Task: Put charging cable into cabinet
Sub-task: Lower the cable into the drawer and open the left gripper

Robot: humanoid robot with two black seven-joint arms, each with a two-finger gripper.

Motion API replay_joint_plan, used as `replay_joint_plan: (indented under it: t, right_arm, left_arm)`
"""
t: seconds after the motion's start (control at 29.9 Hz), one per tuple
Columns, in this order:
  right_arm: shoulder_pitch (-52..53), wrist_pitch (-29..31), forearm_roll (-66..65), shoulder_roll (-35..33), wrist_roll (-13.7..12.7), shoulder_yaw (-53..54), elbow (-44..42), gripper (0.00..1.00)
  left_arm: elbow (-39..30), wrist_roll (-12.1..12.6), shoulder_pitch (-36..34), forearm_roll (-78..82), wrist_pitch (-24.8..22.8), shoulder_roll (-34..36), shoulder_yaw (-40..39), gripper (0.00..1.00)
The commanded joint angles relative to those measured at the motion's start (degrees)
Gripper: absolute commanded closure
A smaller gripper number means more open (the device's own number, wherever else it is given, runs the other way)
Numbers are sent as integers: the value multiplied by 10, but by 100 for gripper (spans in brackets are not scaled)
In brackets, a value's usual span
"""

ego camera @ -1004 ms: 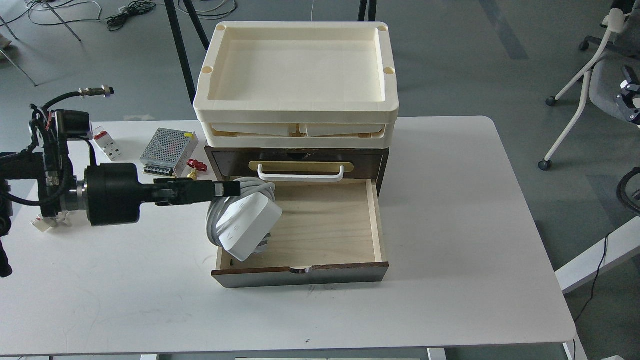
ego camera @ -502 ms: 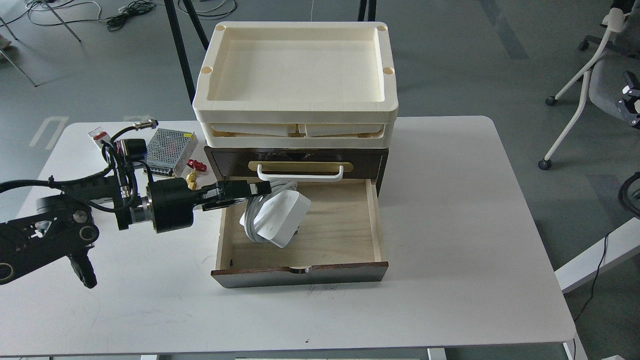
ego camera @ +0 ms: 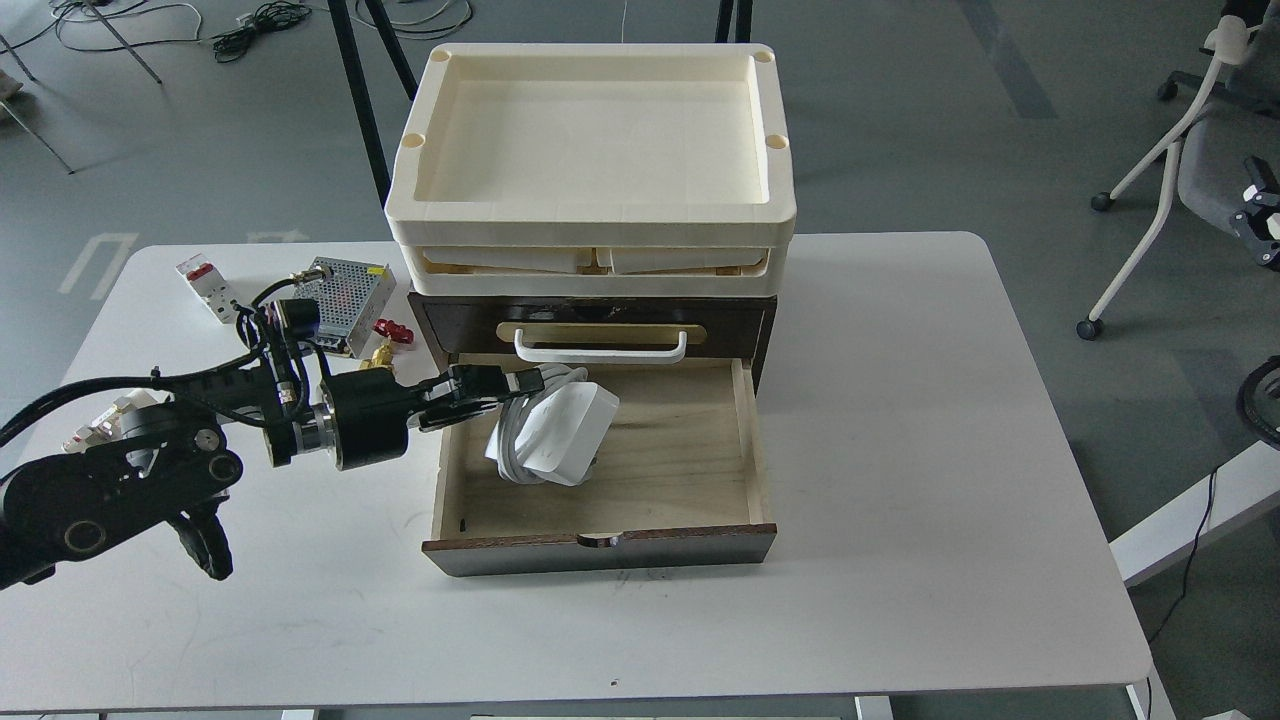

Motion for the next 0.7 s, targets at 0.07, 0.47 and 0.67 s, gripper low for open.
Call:
replay_joint_plan:
  t: [0.07,0.47,0.67]
  right_arm:
    - [-1,0,0,0,-1,7,1,0]
    - [-2,0,0,0,-1,14,1,0]
    - [-2,0,0,0,-1,14,2,0]
  left_arm:
    - [7,0,7,0,0,0,2,86]
    - [8,0,14,-19,1,-12,-2,31]
    - [20,0,22,-96,0,6,-3,25]
